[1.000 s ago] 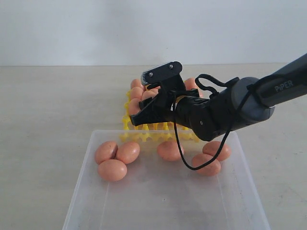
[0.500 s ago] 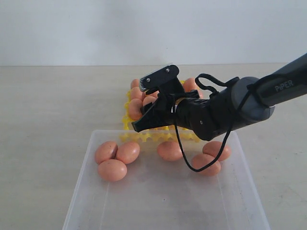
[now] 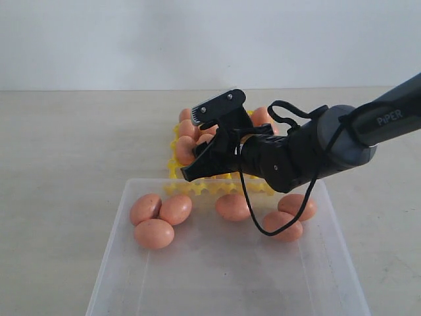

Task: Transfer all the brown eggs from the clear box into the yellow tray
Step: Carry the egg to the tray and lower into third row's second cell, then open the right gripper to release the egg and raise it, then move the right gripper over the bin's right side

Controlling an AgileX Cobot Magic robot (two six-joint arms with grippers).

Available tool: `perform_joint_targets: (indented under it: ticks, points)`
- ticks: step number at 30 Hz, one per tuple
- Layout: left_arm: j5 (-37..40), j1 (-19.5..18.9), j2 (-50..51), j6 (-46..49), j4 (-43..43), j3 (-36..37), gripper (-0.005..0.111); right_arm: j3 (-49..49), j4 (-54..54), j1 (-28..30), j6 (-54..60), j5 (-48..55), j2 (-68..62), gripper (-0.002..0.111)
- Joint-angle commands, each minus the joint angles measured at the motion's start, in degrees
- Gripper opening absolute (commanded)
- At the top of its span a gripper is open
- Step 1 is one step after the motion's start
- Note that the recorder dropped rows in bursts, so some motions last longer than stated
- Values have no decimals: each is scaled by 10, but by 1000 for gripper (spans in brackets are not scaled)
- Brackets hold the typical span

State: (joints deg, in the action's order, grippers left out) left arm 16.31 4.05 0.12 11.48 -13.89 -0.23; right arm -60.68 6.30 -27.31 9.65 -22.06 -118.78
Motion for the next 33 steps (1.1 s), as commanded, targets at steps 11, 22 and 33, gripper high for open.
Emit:
perform_joint_targets:
  ticks: [11,22,33]
  points:
    - [-1,5,-1,1,-1,2,4,0,-4,6,20,9,27,51]
    - [-1,5,-1,1,-1,2,4,0,-4,6,43,-72,94,51]
    - [-1,5,-1,1,-1,2,4,0,-2,-10,31,67,215,0]
